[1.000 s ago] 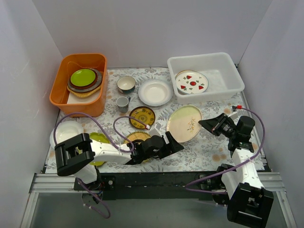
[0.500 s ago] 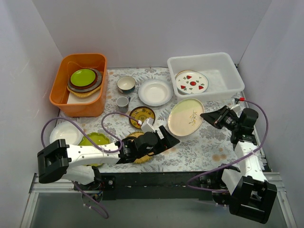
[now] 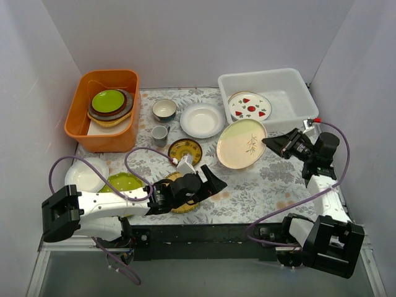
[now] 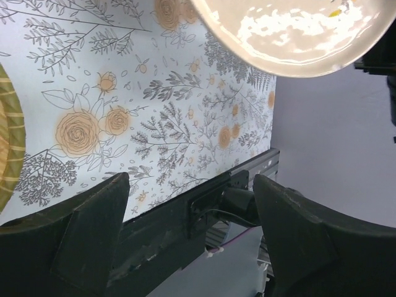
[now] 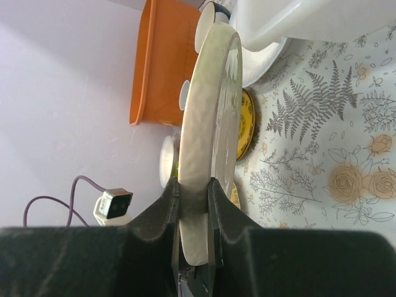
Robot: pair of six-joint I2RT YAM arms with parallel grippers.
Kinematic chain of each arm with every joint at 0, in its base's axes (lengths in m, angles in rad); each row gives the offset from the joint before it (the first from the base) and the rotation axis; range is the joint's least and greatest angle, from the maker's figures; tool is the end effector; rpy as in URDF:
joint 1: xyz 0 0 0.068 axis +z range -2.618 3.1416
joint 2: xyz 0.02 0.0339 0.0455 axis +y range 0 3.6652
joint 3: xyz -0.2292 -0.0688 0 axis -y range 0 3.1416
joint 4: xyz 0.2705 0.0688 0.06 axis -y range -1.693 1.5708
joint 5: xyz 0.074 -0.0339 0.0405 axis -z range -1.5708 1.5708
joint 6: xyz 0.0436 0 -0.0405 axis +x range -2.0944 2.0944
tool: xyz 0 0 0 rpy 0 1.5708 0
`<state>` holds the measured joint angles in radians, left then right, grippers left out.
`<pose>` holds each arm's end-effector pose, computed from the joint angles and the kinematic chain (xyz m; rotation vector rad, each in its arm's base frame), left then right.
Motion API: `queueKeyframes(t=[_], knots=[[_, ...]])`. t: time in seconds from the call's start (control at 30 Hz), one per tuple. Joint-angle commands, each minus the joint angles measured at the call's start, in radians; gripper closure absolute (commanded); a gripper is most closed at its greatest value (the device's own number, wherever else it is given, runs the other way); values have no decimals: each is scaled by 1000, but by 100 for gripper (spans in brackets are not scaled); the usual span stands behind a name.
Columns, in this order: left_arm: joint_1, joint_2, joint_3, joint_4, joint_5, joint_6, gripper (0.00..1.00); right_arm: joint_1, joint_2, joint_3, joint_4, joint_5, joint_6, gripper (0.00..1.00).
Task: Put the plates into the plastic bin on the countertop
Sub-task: Place the plate in the plastic bin.
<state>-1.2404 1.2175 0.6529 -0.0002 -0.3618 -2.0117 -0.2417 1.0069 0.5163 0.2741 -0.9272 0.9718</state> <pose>0.1114 -0.2771 0.1731 -1.1746 2.2239 -1.4000 0.2629 -0.0289 0.2112 0.4234 1.8537 1.3302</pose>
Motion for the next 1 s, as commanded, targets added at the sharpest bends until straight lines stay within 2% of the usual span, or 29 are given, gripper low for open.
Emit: queueKeyframes(t=[0.0,0.4,0.63,0.97], knots=[[-2,-7,-16,-23,-23,-59,19,-1,15,129,188,-64,93,99],[-2,-15,-45,-21,-11,-68,19,-1,189,287,319,-22,171,99],[-2,-26,-65,-38,6,-68,19,-1,332,387,343,4,173,99],[-2,-50,-102,-47,9,-82,18,-13,524,488,502,22,300,99]])
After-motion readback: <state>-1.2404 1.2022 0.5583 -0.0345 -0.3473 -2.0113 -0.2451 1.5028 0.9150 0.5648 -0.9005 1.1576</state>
